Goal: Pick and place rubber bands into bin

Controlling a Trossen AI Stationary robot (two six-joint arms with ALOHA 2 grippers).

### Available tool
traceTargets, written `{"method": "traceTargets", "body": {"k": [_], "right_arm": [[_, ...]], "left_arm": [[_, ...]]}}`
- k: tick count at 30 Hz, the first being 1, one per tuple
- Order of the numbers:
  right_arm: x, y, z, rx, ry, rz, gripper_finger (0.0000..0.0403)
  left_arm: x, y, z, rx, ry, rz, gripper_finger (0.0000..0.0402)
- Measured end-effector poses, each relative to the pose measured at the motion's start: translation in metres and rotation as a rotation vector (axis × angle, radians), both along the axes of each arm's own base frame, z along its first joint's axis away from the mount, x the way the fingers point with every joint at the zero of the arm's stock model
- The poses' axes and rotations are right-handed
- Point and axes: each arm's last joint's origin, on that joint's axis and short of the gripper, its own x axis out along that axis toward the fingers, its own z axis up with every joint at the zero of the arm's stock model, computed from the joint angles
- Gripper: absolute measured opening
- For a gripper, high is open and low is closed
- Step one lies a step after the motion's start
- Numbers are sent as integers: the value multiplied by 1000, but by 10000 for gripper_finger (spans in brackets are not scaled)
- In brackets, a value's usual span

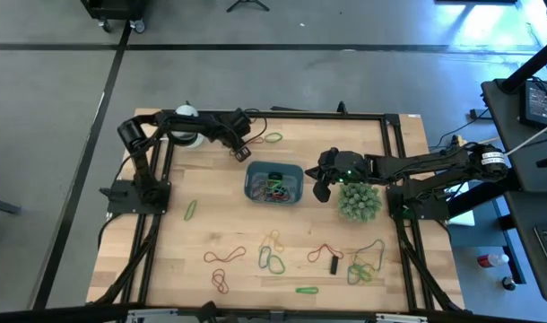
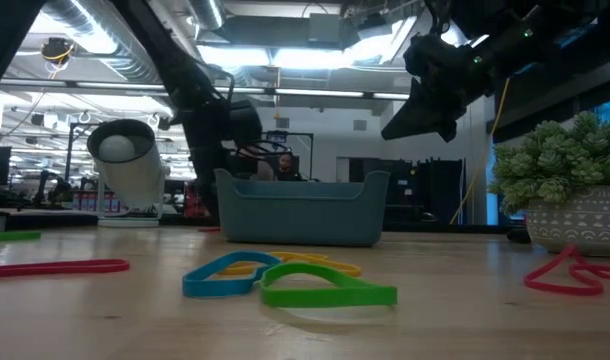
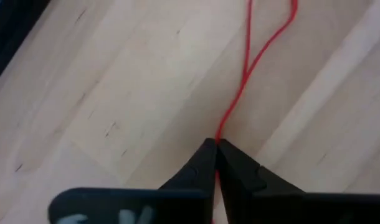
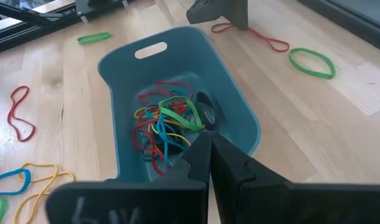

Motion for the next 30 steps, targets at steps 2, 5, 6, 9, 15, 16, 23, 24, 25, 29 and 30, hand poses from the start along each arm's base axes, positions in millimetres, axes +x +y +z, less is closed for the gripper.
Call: {"method": "traceTargets", "body": {"k": [2,5,6,9,15,16,23,24,25,29,30], "right_arm": [[0,0,0,0,0,0,12],[0,0,0,0,-1,-1,12],[0,0,0,-1,-1,-1,12],[0,0,0,-1,-1,-1,12],[0,0,0,-22,4,12,12],[0,0,0,-22,4,12,12],[0,0,0,-28,3,15,12],[0,0,1,-31,2,17,12],[0,0,1,-38,0,22,12],[1,0,2,-43,-12,24,12],[1,0,3,-45,-19,24,12]], "left_arm": [[1,-3,3,7,2,-5,4],[1,-9,10,21,-1,-12,3],[0,-12,15,8,-3,-22,3],[0,-19,34,25,-68,-48,2],[-3,-38,85,141,-205,-92,2],[-3,-42,94,159,-239,-105,2],[12,-85,129,215,-446,-278,2],[15,-91,131,210,-466,-306,2],[18,-97,131,206,-478,-329,2],[29,-121,132,189,-524,-411,2],[30,-126,131,181,-527,-429,2]]}}
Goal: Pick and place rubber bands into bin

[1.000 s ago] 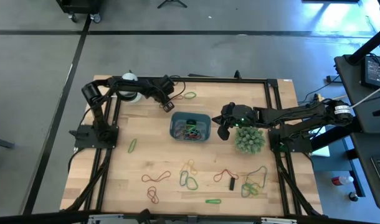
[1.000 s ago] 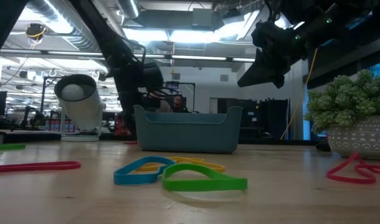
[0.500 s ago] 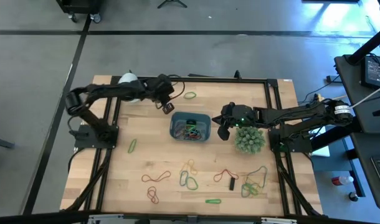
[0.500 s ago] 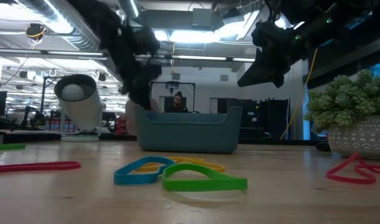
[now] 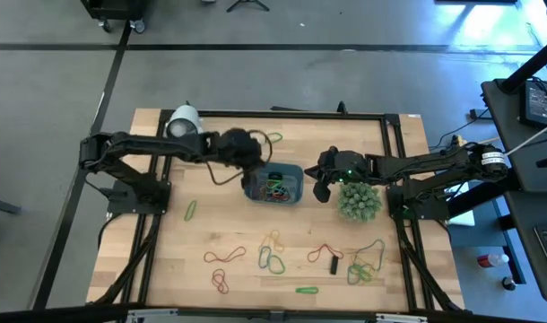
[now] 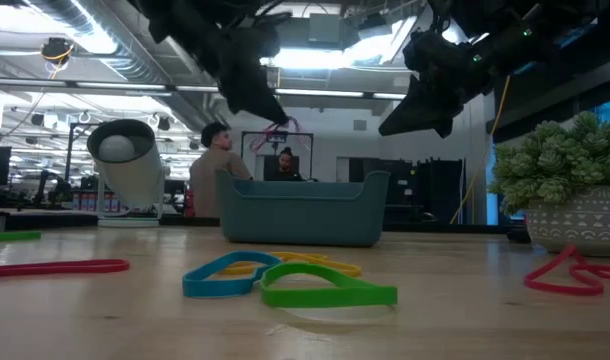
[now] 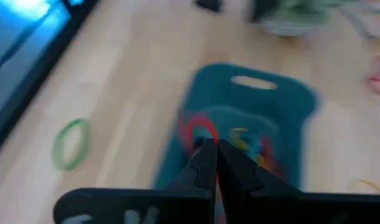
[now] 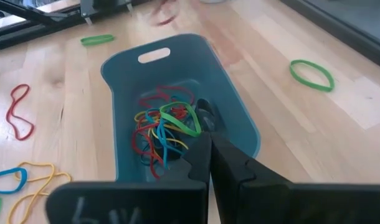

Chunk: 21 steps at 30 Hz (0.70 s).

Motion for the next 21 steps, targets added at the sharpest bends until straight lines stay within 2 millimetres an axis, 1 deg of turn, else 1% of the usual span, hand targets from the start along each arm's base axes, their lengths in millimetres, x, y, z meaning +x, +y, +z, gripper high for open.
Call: {"method": "traceTargets", "body": {"k": [3,5,7,10,17,21], "right_arm": [[1,0,1,-21,-5,12,12],[1,0,2,-27,-13,15,12],[1,-1,2,-36,-19,16,12],[2,-2,4,-46,-35,18,12],[2,-2,5,-71,-41,29,12],[3,-2,6,-74,-47,30,12]], "left_arm": [[6,-13,-1,1,-13,-47,2],[7,-19,-3,-3,-3,-57,2],[14,-23,-7,2,-16,-72,2],[20,-25,-19,-10,25,-78,2],[35,-23,-61,-67,149,-43,2],[41,-19,-80,-90,188,-21,2]]}}
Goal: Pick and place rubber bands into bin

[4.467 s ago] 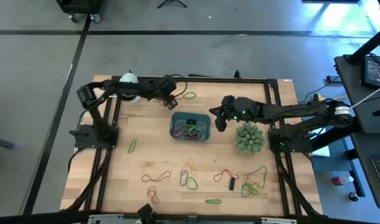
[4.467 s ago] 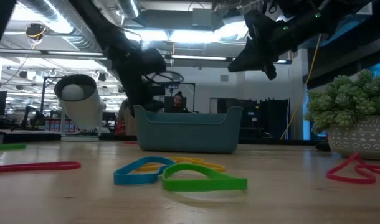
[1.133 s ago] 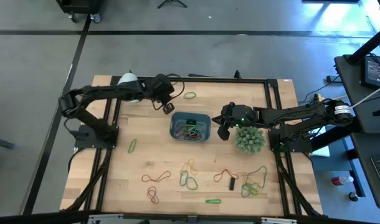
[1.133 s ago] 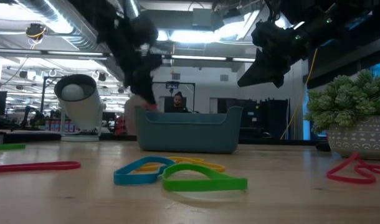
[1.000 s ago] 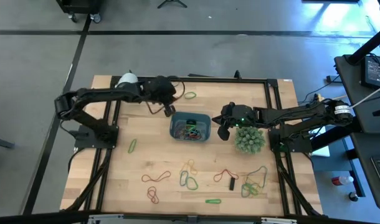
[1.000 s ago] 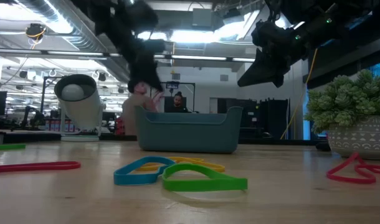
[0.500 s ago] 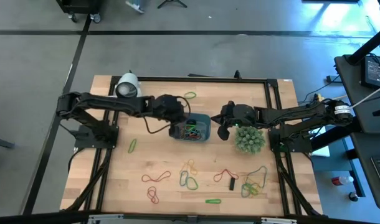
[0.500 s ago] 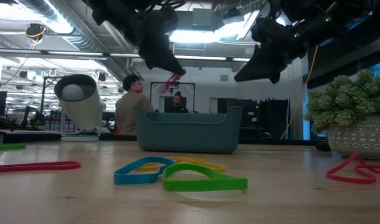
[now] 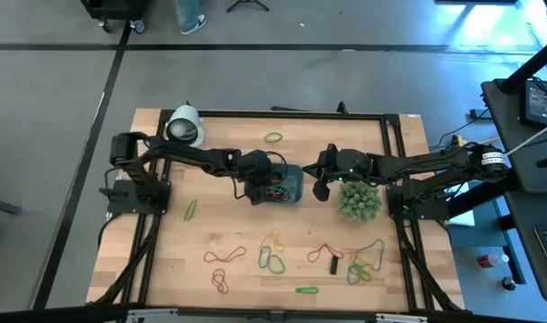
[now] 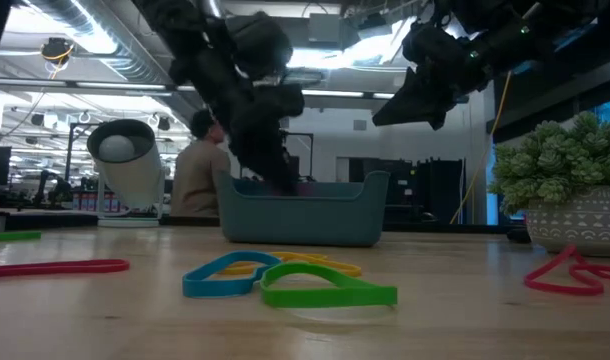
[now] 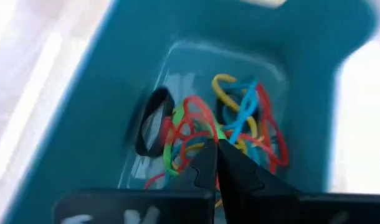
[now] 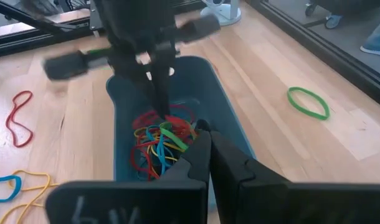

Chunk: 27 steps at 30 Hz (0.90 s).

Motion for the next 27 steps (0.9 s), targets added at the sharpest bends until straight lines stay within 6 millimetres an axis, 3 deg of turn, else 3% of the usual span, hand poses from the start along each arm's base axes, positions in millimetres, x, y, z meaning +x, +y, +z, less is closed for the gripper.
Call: {"method": "traceTargets", "body": {"k": [5,11,20,27], "right_arm": [[0,0,0,0,1,0,12],[0,0,0,0,4,0,12],[0,0,-1,0,7,0,12],[0,0,-1,1,11,0,12]], "left_arm": [[5,3,-19,-11,37,20,16],[6,3,-23,-30,53,18,66],[4,2,6,-24,2,14,149],[-3,1,35,8,-52,1,166]]}}
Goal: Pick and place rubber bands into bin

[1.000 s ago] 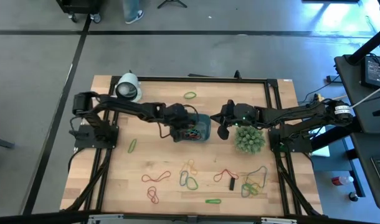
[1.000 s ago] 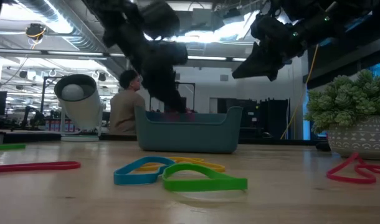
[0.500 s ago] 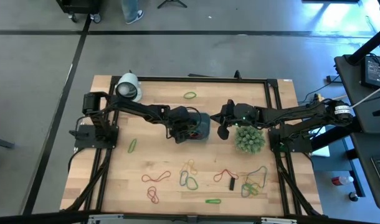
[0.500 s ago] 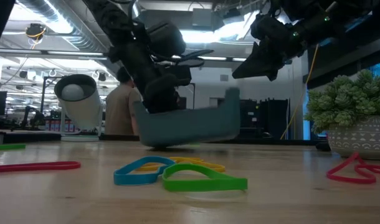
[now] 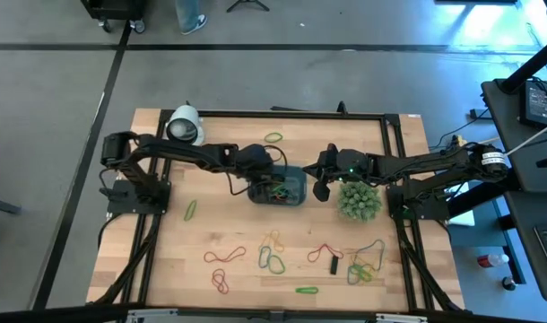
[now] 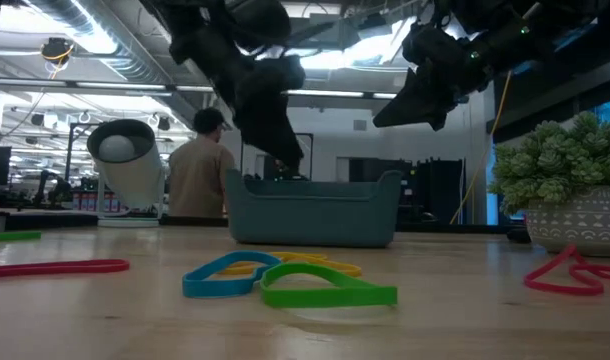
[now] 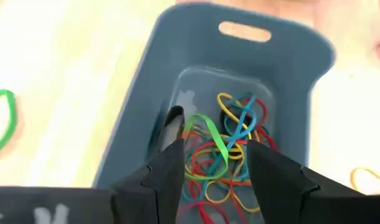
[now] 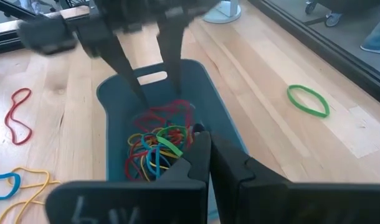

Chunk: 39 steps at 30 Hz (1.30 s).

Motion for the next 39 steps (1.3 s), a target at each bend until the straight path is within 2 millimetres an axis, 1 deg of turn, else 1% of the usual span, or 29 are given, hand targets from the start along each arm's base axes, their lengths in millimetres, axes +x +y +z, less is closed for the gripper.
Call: {"method": "traceTargets", "body": {"k": [5,10,12,17,22,25,28,33,39], "right_arm": [[0,0,0,0,1,0,12],[0,0,0,0,3,0,12],[0,0,0,0,3,0,12],[0,0,0,0,3,0,12],[0,0,0,-16,7,8,12],[0,0,0,-16,7,8,12],[0,0,0,-16,7,8,12],[0,0,0,-16,8,8,12],[0,0,0,-16,9,8,12]], "left_arm": [[-5,0,10,36,-15,2,162],[-8,8,12,219,24,100,161],[-10,14,11,246,44,132,161],[-17,33,8,152,70,163,161],[-19,46,-3,91,119,158,160],[-17,46,-10,83,141,118,157],[-15,45,-16,82,164,114,152],[-24,45,-20,114,270,165,144],[-35,42,-23,89,381,156,138]]}}
